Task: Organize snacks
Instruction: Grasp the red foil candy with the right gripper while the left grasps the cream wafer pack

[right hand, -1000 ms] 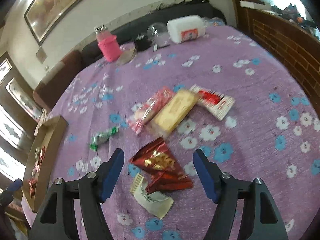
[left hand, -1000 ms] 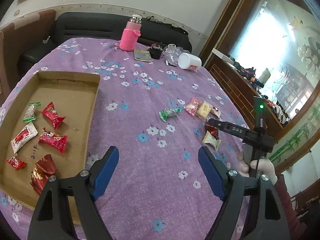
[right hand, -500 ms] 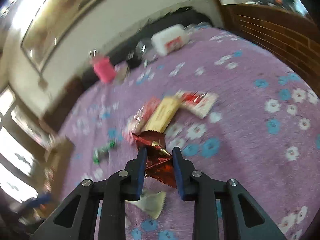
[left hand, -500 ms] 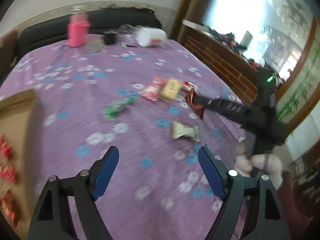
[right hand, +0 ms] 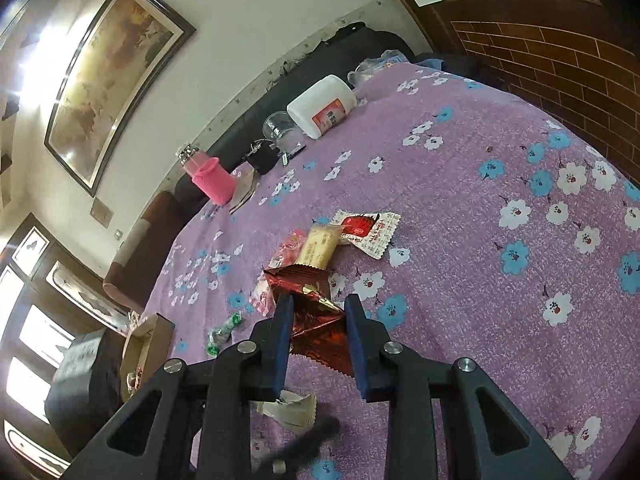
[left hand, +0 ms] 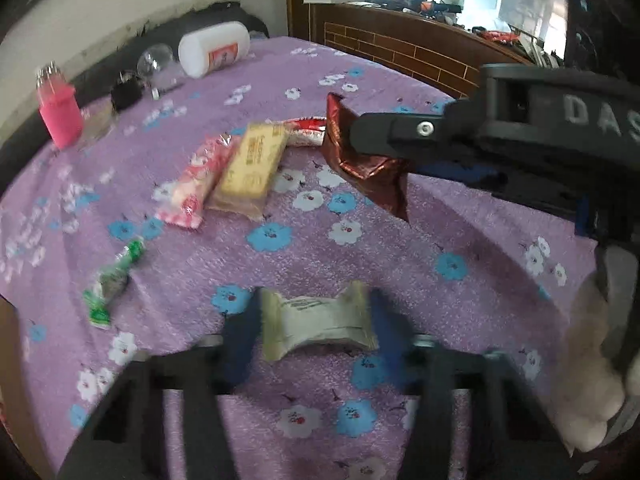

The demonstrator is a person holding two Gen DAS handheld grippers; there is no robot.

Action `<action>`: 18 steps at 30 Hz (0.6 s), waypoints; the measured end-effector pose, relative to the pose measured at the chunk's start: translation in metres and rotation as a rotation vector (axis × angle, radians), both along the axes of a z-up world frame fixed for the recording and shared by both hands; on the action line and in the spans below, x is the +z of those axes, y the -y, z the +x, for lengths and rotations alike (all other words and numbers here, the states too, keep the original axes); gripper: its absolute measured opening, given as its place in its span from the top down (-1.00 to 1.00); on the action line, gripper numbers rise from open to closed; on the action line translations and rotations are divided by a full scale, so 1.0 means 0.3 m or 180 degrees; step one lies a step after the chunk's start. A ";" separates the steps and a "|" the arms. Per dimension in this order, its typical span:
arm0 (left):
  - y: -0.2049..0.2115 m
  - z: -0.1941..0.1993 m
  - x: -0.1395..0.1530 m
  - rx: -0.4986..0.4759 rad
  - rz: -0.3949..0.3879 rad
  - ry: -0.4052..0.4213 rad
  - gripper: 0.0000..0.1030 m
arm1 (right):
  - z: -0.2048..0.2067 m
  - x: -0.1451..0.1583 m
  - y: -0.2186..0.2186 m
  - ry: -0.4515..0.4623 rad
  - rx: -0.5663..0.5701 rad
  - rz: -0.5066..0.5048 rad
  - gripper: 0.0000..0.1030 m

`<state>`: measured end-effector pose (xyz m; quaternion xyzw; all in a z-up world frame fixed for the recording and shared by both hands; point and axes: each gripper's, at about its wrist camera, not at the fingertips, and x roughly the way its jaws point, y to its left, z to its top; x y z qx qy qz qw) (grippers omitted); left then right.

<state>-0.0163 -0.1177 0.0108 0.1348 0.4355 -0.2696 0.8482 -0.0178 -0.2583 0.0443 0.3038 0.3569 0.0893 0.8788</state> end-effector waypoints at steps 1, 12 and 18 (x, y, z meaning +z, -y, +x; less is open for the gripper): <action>-0.004 -0.001 0.002 0.0005 -0.0027 -0.0027 0.26 | 0.001 0.000 0.000 0.0002 0.0003 -0.0005 0.47; -0.218 -0.076 0.131 0.0379 -0.0390 0.0093 0.34 | 0.011 -0.020 -0.021 0.0008 0.0066 0.0017 0.47; -0.548 -0.163 0.220 0.0910 -0.0656 0.0161 0.33 | 0.006 -0.021 -0.104 -0.0005 0.0237 -0.0104 0.47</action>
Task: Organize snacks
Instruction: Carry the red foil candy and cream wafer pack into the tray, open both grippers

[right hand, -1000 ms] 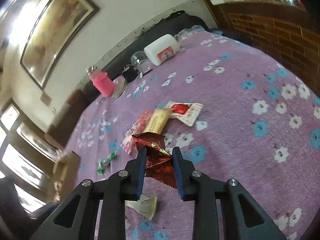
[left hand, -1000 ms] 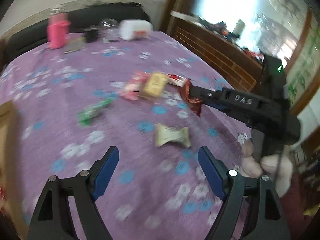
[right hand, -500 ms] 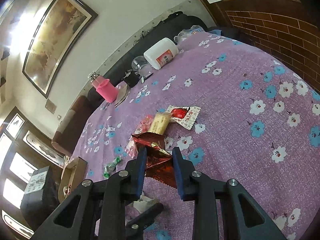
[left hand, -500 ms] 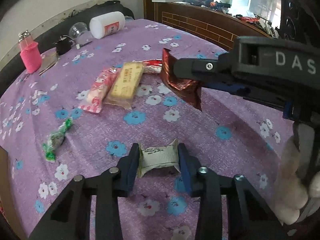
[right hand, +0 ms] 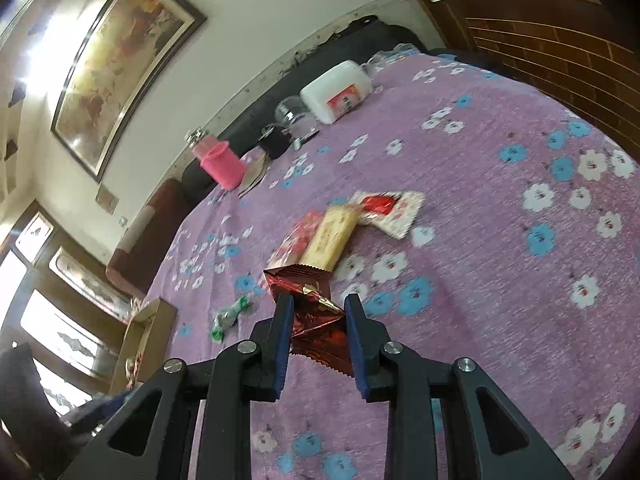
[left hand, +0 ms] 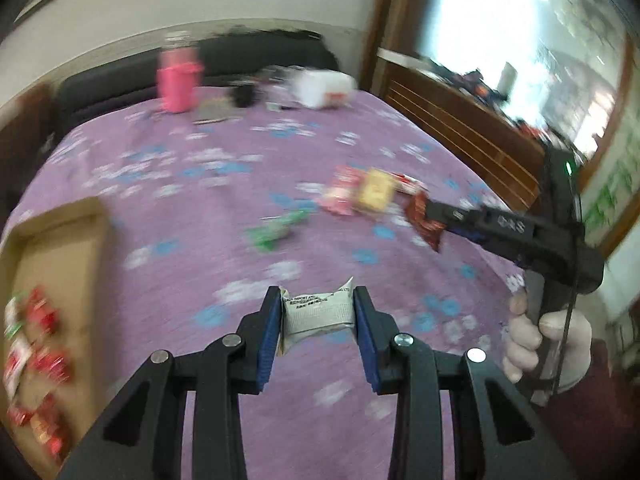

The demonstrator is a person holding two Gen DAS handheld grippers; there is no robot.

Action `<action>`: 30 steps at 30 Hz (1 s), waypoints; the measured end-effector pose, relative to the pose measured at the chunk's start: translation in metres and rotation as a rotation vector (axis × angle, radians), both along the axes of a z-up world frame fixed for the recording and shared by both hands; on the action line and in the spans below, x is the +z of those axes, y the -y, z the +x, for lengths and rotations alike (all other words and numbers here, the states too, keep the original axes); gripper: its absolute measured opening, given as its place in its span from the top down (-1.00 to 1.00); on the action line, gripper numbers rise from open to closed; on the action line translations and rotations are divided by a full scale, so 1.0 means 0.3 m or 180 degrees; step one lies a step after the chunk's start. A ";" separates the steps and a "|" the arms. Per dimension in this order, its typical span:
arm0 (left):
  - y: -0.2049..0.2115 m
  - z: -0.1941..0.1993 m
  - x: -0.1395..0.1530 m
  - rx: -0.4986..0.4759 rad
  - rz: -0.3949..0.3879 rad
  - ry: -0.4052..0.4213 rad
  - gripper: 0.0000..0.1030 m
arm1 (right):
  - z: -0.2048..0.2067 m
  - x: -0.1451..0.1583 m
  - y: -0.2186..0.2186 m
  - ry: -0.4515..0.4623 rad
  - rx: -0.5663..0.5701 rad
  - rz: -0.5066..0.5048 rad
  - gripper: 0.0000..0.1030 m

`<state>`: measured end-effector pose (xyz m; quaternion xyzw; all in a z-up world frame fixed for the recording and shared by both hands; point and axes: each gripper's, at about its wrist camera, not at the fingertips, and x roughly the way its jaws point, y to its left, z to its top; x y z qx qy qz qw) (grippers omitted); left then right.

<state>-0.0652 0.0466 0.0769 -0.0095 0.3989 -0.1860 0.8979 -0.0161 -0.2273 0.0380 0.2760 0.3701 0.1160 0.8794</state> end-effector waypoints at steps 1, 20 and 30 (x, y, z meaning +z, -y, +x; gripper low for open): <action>-0.063 -0.011 0.011 0.0103 -0.0032 -0.0007 0.33 | -0.006 0.009 -0.026 -0.0002 0.0059 0.0032 0.47; -0.941 0.184 -0.040 0.1432 -0.0276 -0.0356 0.32 | 0.135 0.166 -1.068 -0.0129 0.1605 -0.0178 0.44; -1.027 0.282 -0.130 0.1547 -0.0424 -0.0564 -0.07 | 0.269 0.026 -1.296 -0.0253 0.1638 -0.0645 0.41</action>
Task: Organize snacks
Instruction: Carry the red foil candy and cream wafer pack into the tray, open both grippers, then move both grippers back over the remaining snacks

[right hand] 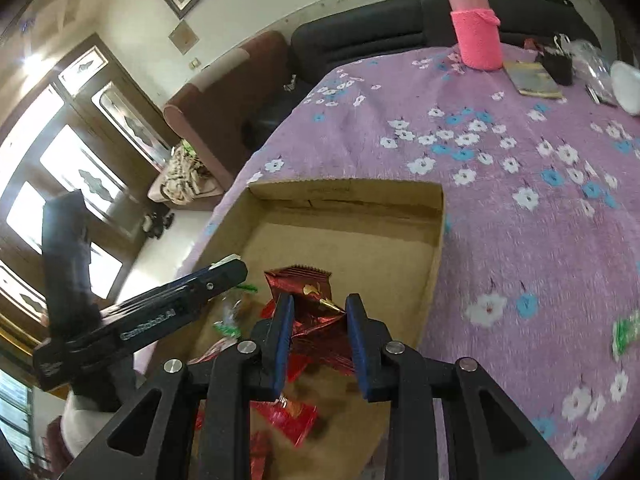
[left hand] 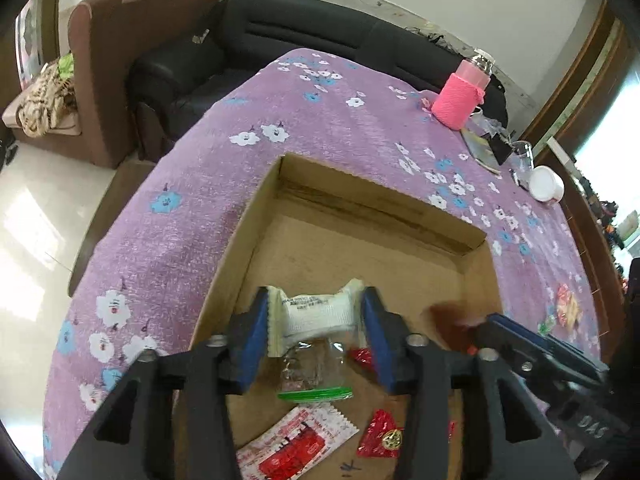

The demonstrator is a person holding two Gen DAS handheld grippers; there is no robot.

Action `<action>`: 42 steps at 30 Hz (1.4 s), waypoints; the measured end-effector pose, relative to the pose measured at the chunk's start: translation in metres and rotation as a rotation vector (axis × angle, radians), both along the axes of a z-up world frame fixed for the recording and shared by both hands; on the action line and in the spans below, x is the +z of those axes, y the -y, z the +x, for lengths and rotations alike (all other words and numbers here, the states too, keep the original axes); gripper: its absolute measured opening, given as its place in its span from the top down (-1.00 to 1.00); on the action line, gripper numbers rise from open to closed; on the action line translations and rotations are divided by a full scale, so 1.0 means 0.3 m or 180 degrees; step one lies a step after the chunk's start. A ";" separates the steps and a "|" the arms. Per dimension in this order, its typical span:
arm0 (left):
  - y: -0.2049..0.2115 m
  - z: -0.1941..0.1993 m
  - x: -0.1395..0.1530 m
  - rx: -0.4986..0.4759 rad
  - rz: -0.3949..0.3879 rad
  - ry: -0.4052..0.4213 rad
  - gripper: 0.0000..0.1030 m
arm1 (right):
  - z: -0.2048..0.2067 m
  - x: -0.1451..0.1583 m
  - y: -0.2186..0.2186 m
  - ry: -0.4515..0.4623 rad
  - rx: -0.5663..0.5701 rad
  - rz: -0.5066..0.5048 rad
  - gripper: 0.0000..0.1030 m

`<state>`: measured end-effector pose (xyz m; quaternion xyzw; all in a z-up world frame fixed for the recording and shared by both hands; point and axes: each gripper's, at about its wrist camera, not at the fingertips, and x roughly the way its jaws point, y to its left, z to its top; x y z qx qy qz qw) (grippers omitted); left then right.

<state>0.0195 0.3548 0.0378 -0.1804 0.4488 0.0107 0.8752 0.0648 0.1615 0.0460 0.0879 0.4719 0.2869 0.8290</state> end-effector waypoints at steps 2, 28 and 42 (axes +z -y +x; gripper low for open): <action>0.003 -0.006 0.006 -0.0024 -0.0035 0.0025 -0.14 | 0.002 0.000 0.003 -0.0002 -0.0007 0.0013 0.32; 0.644 -0.542 0.393 0.0004 0.1053 0.1213 -0.96 | -0.430 0.136 0.715 0.0415 -0.0972 0.0327 0.23; 0.929 -0.531 0.322 -0.0582 0.1430 0.0944 -0.96 | -0.517 0.090 1.024 0.0402 -0.1439 0.0365 0.16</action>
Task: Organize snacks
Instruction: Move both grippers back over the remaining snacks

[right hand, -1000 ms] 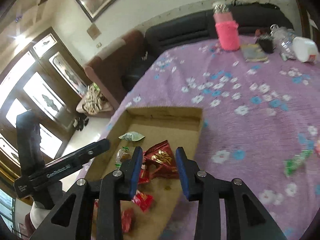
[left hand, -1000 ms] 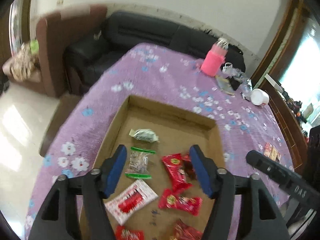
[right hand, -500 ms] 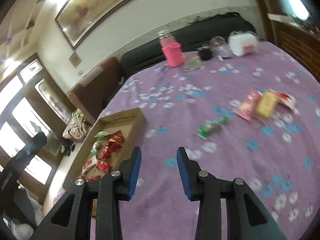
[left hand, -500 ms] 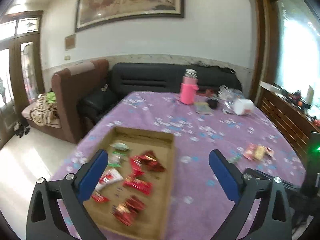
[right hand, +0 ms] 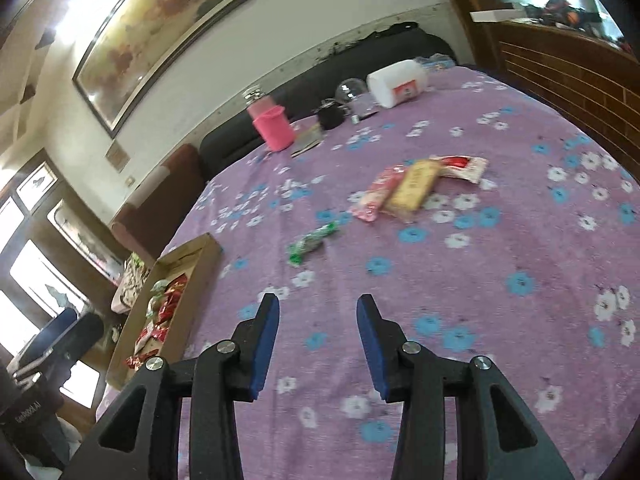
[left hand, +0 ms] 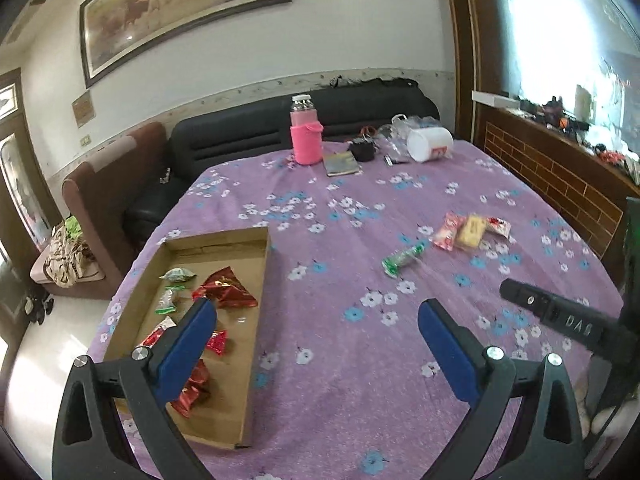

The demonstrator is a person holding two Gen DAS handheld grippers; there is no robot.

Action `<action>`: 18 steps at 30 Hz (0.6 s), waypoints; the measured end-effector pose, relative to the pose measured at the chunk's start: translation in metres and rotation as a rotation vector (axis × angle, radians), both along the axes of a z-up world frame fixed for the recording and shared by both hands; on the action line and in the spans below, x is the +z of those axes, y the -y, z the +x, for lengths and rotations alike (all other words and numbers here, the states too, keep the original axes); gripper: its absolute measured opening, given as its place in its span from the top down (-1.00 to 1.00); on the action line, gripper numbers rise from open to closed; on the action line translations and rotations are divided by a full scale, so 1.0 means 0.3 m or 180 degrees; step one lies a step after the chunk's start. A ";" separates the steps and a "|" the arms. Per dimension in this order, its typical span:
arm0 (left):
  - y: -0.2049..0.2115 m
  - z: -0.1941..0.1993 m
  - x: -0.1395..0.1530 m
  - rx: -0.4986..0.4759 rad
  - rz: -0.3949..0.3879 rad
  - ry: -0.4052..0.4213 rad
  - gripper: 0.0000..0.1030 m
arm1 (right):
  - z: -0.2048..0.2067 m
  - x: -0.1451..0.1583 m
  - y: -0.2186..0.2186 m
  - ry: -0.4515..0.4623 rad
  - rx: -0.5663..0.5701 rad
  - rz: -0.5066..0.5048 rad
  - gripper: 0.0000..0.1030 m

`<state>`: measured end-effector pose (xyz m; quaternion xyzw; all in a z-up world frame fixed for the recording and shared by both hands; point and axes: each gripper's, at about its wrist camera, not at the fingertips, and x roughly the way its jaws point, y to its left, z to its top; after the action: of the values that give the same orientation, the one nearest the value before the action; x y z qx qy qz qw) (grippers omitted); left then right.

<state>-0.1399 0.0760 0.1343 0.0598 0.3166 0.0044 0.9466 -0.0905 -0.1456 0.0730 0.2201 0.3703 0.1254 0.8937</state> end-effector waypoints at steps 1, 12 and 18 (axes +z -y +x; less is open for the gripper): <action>0.008 0.001 -0.004 -0.0016 0.0007 -0.0017 -0.96 | -0.001 -0.003 0.012 -0.0006 -0.0022 0.0003 0.16; 0.009 0.028 -0.043 -0.0100 -0.0089 -0.0188 -0.96 | 0.010 -0.030 0.065 -0.0088 -0.0121 0.0032 0.16; -0.046 0.061 -0.083 -0.0173 -0.0639 -0.0423 -0.96 | 0.093 -0.026 0.144 -0.0125 -0.0349 -0.0095 0.16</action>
<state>-0.1216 0.0899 0.1094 -0.0266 0.3758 -0.0568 0.9246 -0.0624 -0.1887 0.0652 0.2291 0.3770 0.0663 0.8950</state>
